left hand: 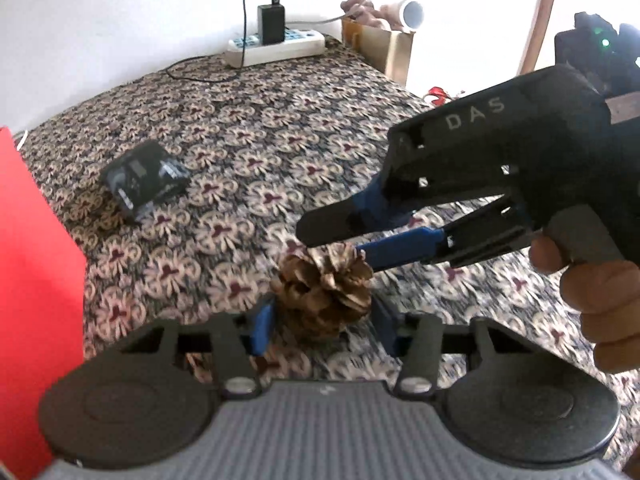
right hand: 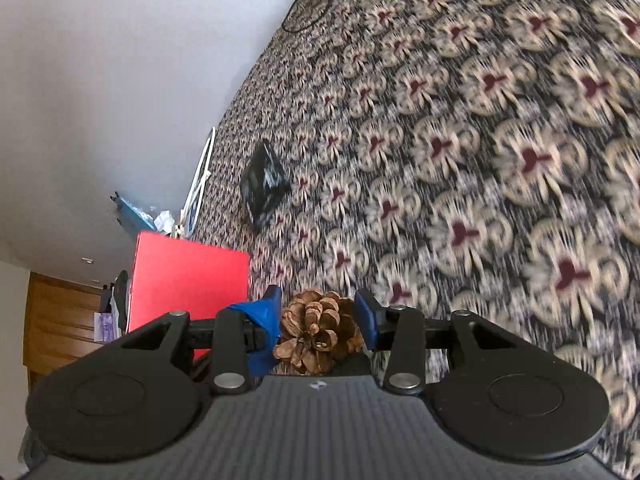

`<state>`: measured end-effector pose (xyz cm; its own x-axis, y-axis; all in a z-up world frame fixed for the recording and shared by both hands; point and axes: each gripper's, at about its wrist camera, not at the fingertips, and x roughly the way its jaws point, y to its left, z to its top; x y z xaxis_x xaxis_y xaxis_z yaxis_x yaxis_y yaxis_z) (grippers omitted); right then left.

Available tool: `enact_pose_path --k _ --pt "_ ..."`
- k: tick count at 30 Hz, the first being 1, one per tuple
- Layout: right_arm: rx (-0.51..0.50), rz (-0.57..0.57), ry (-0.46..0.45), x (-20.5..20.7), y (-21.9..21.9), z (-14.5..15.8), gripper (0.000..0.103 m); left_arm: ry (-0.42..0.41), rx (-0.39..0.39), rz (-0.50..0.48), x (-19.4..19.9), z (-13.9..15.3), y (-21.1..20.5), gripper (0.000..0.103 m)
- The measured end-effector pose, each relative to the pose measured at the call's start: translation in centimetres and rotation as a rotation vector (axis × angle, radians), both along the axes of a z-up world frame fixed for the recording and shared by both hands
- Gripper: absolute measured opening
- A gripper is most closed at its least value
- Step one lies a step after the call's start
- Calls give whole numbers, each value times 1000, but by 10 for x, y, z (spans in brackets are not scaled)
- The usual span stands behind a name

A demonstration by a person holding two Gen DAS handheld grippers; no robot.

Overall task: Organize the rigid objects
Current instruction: 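Carry the pine cone with the right gripper into the red box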

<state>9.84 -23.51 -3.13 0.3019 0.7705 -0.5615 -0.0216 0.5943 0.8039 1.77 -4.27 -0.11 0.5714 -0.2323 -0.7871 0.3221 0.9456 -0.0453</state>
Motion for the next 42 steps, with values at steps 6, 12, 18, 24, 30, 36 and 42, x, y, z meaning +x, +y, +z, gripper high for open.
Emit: enact_pose_path --k 6,12,18,24,30,36,42 --pt "35 9 53 -29 -4 -1 25 25 -21 -21 -32 7 3 51" --pt "95 39 63 -51 9 9 25 3 -32 9 -62 30 16 50" --pt "158 87 3 -50 45 33 25 -87 -18 86 -80 62 35 49" --pt "192 132 -98 -47 86 71 25 -198 -19 149 -95 98 68 49" --pt "203 146 -208 -41 133 103 25 -293 -32 169 -100 129 117 49" --pt "179 147 -247 -47 183 108 25 -294 -49 164 -99 137 179 49" --pt "120 106 -230 -55 223 95 25 -216 -108 140 -91 121 232 49"
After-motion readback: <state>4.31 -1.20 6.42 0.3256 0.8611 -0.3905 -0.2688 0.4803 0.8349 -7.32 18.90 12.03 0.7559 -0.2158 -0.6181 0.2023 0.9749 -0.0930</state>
